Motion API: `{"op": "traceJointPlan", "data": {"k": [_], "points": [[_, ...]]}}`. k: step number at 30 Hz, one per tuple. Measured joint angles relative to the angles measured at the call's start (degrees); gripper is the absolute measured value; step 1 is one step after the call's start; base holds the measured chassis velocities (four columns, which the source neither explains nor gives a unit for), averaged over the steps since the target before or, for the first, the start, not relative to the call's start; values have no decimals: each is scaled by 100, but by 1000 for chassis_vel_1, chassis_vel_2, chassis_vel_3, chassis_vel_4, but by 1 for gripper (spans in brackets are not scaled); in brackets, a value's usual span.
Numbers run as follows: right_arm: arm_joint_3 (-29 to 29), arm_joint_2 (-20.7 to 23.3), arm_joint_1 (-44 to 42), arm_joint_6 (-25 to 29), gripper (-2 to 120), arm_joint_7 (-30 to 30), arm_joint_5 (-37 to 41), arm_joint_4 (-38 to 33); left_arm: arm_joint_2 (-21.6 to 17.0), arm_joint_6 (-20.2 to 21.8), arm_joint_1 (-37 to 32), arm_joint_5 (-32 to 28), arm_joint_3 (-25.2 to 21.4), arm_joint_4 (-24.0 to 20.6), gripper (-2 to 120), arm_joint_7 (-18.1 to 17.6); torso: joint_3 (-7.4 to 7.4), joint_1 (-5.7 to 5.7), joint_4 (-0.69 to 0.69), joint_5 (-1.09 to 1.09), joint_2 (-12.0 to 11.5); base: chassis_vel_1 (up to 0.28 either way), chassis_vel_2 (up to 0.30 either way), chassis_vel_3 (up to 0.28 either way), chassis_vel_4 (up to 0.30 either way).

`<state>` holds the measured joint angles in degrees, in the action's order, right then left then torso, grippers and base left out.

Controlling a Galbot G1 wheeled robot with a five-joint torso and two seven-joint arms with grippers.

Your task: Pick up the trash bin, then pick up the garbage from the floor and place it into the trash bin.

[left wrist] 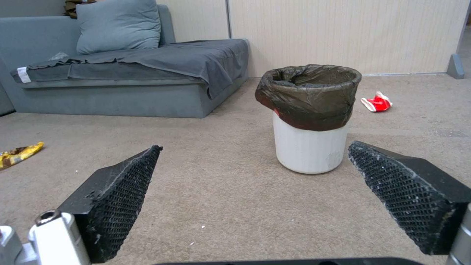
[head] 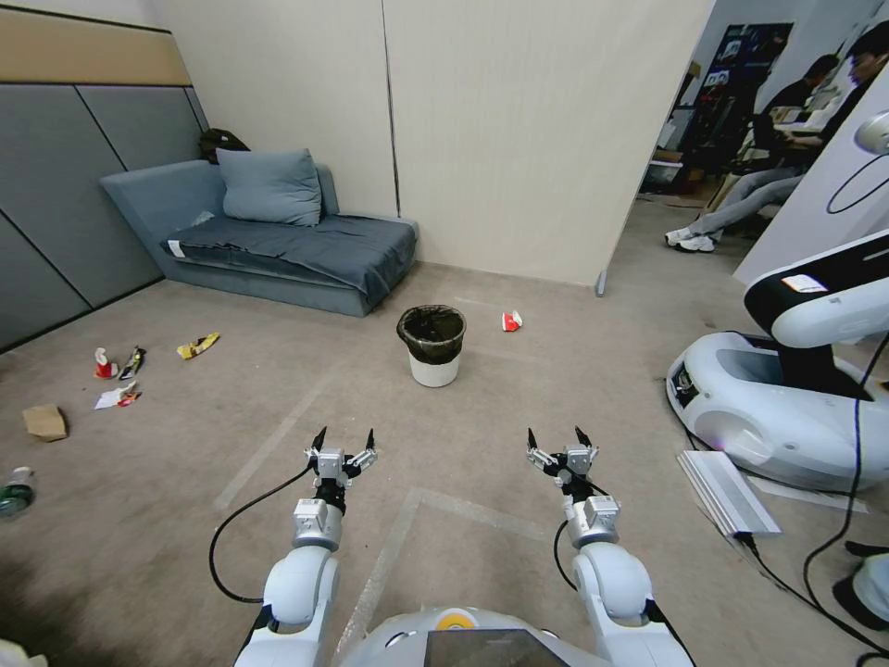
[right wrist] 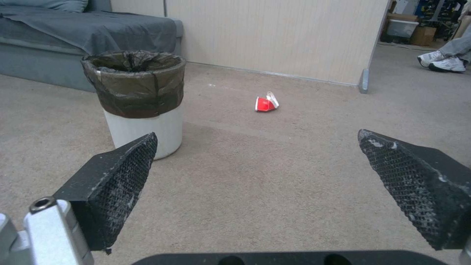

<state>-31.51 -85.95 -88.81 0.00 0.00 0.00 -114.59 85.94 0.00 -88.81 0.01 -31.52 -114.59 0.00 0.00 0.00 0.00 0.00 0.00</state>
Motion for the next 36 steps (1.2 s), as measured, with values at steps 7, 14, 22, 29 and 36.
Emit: {"op": "traceJointPlan", "data": {"k": [7, 14, 22, 29, 36], "points": [[0, 0, 0, 0, 100, 0, 0, 0, 0, 0, 0, 0, 1, 0, 99, 0, 0, 0, 0, 0, 0, 0, 0, 0, 0], [21, -40, -135, 0, 100, 18, -112, -209, -2, 22, -8, 1, 4, -29, 99, -9, 0, 0, 1, 1, 0, 0, 0, 0, 0], [197, -297, -897, -3, 100, 194, -781, -1423, -29, 548, -126, 132, 92, -603, 100, -206, 0, 0, 0, 1, 0, 0, 0, 0, 0], [356, -538, -1625, -11, 100, 367, -1420, -2573, -90, 1618, -372, 415, 275, -1739, 100, -601, 0, 0, 0, 0, 0, 0, 0, 0, 0], [416, -617, -1889, -17, 100, 429, -1653, -2925, -140, 2555, -586, 684, 446, -2752, 100, -989, 0, 0, 2, 1, 0, 0, 0, 0, 0]]}}
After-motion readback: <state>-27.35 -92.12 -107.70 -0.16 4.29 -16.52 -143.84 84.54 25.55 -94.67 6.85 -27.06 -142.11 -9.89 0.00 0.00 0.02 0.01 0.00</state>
